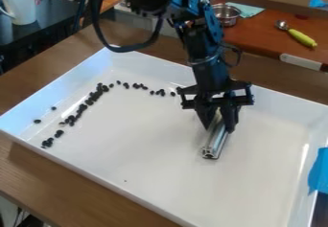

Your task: Sweep into pile

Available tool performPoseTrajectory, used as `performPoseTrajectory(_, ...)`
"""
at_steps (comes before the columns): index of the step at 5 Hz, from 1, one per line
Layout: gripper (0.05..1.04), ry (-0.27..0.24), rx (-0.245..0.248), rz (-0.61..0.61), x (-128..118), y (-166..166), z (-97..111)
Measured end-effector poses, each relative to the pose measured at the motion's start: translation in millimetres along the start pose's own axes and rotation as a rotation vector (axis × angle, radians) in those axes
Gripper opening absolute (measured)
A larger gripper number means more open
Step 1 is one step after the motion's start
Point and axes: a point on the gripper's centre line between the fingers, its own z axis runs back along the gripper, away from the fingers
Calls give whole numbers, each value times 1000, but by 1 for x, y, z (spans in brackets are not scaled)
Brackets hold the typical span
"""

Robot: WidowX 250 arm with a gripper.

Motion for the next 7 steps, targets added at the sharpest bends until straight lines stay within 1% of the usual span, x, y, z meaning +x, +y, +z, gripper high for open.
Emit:
performPoseTrajectory(1, 380, -2, 14, 42, 10, 16, 5)
performPoseTrajectory(3, 380, 39, 15, 119, 22, 48, 14)
performPoseTrajectory(4, 380, 23, 23, 171, 30, 75, 23)
performPoseTrajectory(6, 380, -18, 52, 239, 39, 119, 39)
performPoseTrajectory(7, 380, -42, 93, 291, 39, 156, 54)
